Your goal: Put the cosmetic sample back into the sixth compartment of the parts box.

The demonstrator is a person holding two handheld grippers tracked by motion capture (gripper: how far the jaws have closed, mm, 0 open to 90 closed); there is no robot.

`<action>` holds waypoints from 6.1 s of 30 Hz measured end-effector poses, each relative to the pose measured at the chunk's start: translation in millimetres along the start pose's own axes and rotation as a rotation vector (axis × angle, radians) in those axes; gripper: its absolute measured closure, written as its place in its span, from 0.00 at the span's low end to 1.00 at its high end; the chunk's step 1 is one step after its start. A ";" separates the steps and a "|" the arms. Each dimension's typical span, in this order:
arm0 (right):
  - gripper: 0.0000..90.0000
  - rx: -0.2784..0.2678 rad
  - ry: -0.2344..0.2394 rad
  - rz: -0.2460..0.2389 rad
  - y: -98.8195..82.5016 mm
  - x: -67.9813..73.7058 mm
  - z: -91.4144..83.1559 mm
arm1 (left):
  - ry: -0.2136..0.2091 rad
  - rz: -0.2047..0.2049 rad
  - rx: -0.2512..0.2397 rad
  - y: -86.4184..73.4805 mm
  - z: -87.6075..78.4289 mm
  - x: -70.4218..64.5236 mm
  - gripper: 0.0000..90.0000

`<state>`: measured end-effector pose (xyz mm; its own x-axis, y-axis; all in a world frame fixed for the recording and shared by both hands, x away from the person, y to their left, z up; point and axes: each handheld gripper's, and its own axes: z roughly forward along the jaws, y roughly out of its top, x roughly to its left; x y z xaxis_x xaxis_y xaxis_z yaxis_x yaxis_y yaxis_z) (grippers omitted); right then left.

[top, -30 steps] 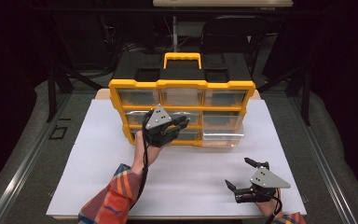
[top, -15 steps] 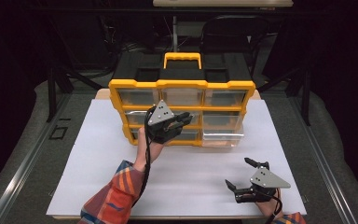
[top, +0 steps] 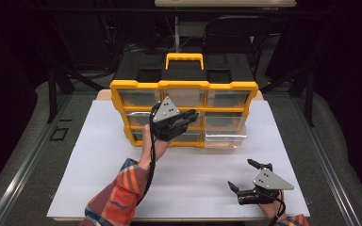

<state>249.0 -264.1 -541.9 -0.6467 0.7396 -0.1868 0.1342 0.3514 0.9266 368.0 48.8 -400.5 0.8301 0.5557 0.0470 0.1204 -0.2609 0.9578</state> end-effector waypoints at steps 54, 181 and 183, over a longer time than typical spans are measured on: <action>0.00 0.000 0.005 0.017 -1.2 -1.5 -0.4 | -0.095 0.043 -0.005 24.8 36.7 -21.9 0.89; 0.00 0.010 0.003 0.005 -0.6 0.9 0.9 | 0.177 -0.148 0.227 -137.4 -119.4 11.2 0.00; 0.00 0.011 0.004 0.004 -0.6 0.9 0.9 | 0.187 -0.159 0.231 -143.3 -122.8 11.9 0.00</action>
<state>248.9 -263.1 -542.8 -0.6489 0.7389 -0.1816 0.1455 0.3547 0.9236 293.7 189.7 -502.4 0.6790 0.7337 -0.0263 0.3788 -0.3194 0.8686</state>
